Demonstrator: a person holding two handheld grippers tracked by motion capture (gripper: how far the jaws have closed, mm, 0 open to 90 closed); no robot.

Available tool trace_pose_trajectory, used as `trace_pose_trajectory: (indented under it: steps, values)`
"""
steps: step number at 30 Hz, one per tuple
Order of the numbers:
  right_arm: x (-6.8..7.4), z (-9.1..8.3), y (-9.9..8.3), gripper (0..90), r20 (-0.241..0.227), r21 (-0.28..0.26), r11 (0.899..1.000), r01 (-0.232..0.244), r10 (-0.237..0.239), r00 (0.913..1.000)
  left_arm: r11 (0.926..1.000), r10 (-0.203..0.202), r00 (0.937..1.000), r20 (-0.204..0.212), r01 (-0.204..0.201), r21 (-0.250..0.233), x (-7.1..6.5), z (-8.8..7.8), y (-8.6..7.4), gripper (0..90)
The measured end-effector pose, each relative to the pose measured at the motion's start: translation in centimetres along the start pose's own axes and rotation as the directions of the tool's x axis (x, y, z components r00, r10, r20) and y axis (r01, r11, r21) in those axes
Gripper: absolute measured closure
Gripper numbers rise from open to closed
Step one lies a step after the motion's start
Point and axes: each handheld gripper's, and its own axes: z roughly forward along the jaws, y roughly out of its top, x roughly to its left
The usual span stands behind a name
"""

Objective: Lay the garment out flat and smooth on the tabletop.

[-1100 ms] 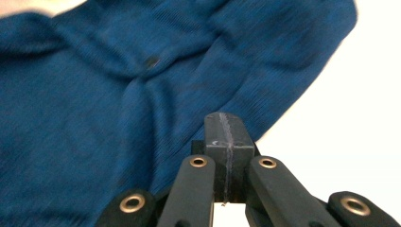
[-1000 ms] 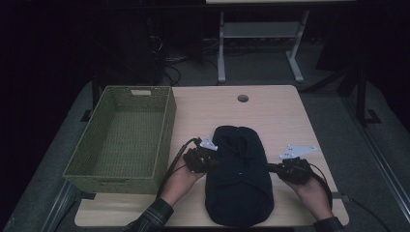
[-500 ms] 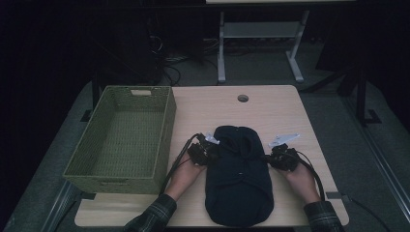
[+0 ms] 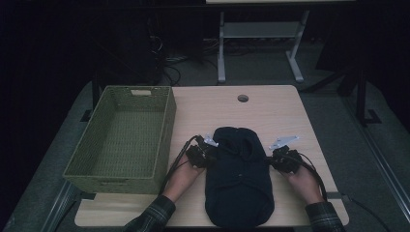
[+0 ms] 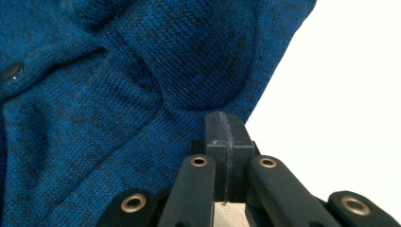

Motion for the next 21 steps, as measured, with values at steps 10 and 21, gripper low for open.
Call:
trace_pose_trajectory:
  steps: [10,21]
  values:
    - [-0.8,-0.5,-0.1,90.0,-0.057,-0.075,0.997,-0.028,0.023,0.9981,0.9988,-0.040,0.9974,0.060,0.042,-0.026,0.5,0.0,-0.1,83.7]
    - [-1.6,-1.6,0.0,57.9,-0.069,-0.119,0.991,-0.060,0.052,0.9963,0.9942,-0.054,0.9980,0.034,0.056,-0.091,1.2,-2.0,0.8,52.3]
